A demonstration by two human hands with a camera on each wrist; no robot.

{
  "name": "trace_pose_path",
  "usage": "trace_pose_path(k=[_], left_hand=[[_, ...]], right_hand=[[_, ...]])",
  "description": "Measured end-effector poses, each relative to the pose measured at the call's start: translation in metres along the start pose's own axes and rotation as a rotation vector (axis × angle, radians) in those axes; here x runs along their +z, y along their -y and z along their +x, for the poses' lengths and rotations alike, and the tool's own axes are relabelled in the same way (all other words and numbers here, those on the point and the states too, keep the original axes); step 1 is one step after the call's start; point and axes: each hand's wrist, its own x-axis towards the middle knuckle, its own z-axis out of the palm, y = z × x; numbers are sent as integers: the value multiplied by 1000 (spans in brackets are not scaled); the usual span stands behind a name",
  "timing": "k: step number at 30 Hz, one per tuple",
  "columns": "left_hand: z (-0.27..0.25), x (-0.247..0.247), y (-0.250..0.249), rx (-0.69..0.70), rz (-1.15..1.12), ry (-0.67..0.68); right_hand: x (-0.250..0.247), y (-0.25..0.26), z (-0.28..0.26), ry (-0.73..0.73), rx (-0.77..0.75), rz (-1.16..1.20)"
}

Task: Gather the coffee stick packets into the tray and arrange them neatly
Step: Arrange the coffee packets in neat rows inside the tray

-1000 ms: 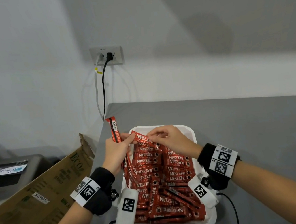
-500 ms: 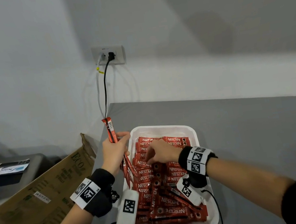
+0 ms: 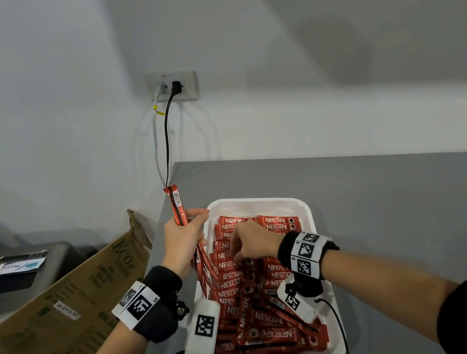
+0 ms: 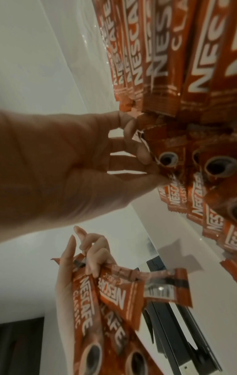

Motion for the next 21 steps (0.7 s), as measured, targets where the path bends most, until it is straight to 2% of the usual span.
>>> trace_pose_path(k=[3,7,11,14,16,18,21], left_hand=[[0,0,0,-4,2,3],[2,0,3,-22,-3,-8],[4,3,4,-42,-17,-10],[6,8,4,-24,-47,-34],[9,13,3,4,-69,-85],[11,20,1,21,-103,-146],[10,33,-1,36,-103,-187]], right_hand=[[2,-1,-2,-32,-14,-25],[-2,-3,-3,-210,-18,-70],[-3,-5,-7,-176,4,-143],[-15,6,-19,-330,-57,110],[-20,23,-36,-290,-155,322],[-16,35,-50,-202,-198,364],[-13,33,-55,-277,-196,334]])
